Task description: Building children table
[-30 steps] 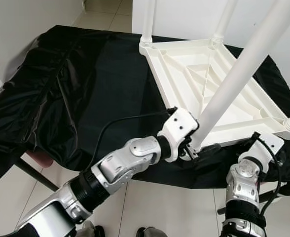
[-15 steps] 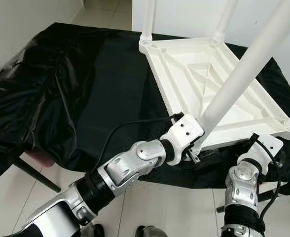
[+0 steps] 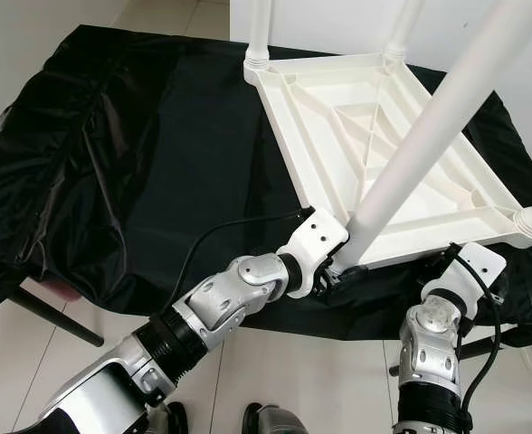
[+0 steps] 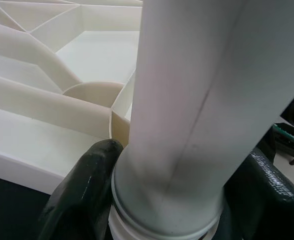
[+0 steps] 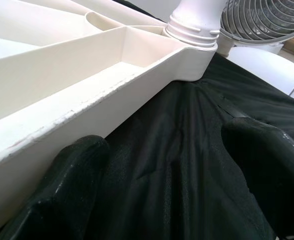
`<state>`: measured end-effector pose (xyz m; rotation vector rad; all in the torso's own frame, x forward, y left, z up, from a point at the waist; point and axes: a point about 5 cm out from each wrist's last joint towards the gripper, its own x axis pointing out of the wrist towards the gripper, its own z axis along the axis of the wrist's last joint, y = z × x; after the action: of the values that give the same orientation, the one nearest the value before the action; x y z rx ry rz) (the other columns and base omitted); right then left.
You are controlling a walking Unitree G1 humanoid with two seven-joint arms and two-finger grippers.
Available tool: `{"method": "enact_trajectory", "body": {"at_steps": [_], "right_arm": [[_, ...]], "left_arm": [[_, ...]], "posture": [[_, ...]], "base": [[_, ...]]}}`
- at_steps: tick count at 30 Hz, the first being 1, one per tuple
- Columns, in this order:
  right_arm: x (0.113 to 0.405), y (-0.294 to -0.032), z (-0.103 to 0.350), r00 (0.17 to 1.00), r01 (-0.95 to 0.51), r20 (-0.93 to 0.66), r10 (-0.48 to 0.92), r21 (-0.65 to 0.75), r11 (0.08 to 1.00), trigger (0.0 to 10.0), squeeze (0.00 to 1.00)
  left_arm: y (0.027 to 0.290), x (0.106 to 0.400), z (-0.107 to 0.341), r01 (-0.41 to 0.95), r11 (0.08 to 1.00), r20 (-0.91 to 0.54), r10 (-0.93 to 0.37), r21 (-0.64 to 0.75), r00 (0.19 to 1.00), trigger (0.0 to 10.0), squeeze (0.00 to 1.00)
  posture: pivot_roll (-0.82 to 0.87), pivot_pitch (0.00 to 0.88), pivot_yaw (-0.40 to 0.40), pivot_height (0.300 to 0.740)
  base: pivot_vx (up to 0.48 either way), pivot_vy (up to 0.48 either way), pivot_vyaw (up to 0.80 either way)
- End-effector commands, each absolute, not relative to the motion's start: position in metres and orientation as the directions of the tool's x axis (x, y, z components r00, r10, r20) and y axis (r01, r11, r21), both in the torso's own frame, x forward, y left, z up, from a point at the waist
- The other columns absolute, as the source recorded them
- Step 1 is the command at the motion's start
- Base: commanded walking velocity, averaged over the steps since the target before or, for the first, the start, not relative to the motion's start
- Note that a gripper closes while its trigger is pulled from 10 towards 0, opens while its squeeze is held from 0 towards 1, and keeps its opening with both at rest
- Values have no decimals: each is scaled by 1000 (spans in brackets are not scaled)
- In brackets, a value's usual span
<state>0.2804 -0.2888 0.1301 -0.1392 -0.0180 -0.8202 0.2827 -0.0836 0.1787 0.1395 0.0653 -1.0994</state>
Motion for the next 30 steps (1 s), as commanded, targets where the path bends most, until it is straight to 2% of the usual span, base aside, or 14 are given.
{"method": "enact_trajectory", "body": {"at_steps": [1, 7, 12, 20, 22, 24, 30], "right_arm": [[279, -285, 124, 699, 712, 42, -714, -126, 690, 10000, 0], [276, -288, 123, 698, 712, 40, -715, -142, 687, 10000, 0], [271, -288, 118, 708, 700, 35, -706, -170, 694, 10000, 0], [271, -289, 118, 709, 698, 33, -704, -176, 694, 10000, 0], [272, -289, 118, 710, 696, 33, -703, -179, 695, 10000, 0], [278, -288, 119, 719, 688, 40, -694, -183, 702, 10000, 0], [282, -288, 122, 726, 681, 46, -686, -186, 708, 10000, 0]], "left_arm": [[-124, 259, 199, 882, 471, -24, -882, -24, 471, 0, 0], [-117, 266, 209, 875, 481, 32, -875, -57, 483, 0, 0], [-93, 275, 211, 861, 508, 57, -859, -39, 509, 0, 0], [-74, 278, 208, 855, 518, 57, -853, -27, 518, 0, 0], [-64, 280, 207, 849, 529, 58, -847, -15, 529, 0, 0], [-41, 280, 205, 841, 542, 60, -840, 14, 540, 0, 0], [-28, 278, 203, 836, 548, 56, -836, 36, 546, 0, 0]], "posture": [[2, 207, -60, 740], [5, 210, -70, 740], [13, 209, -78, 740], [18, 204, -81, 740], [24, 199, -85, 740], [38, 191, -96, 740], [41, 188, -103, 740]], "base": [[0, 0, 0], [0, 0, 0], [0, 0, 0], [0, 0, 0], [0, 0, 0], [0, 0, 0], [0, 0, 0]]}}
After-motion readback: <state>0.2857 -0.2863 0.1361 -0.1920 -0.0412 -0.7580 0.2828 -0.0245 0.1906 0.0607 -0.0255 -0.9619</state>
